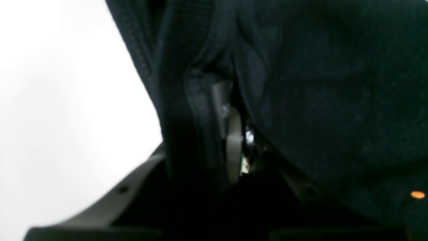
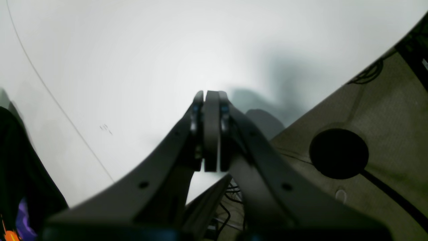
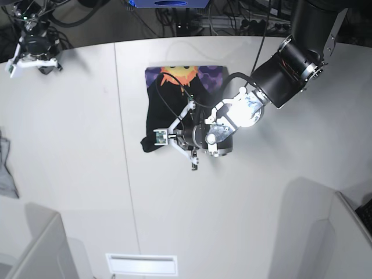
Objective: Fold the T-shirt properly
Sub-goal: 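Lift and rotate the bundle with the left gripper, flipping it over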
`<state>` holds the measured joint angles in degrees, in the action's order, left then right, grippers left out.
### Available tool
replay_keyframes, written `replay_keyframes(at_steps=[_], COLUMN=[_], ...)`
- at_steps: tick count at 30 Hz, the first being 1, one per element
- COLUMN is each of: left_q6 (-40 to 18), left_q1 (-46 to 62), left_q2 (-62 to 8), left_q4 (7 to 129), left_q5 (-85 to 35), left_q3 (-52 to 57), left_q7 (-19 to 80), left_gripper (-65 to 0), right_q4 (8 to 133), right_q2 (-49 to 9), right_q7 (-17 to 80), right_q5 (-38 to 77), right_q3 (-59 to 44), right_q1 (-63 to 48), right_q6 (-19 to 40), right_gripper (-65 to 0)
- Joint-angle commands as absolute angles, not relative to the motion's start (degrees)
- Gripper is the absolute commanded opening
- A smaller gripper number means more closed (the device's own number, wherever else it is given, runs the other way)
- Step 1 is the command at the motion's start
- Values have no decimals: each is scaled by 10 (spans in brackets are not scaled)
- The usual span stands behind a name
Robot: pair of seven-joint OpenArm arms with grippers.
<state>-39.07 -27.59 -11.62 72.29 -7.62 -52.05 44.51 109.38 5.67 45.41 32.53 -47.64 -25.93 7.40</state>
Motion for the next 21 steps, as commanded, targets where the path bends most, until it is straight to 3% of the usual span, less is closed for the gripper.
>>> replay_keyframes(at_steps=[1,14,18,21], left_q6=[-400,-399,-399,-399], left_q1=[-261,-280,-296,-307], left_q2=[-123,-121,-120,-119], left_q4=[704,708,705,709], left_q5=[-57,-57,-57,-57], left_q3=[-529,-529,-529,-528], left_q7=[487,491,491,491], left_gripper=[-650,-632,-377,-235], right_q4=[1103,1103,1103,1103], right_q2=[51,51,51,51], right_q7=[444,444,444,444], right_q5=[329,328,327,327], right_q3=[-480,-474,-473,-473], right_q1=[-261,-261,-261,-261], right_q6=[78,78,78,78], right_gripper=[-650,-650,-650,-650])
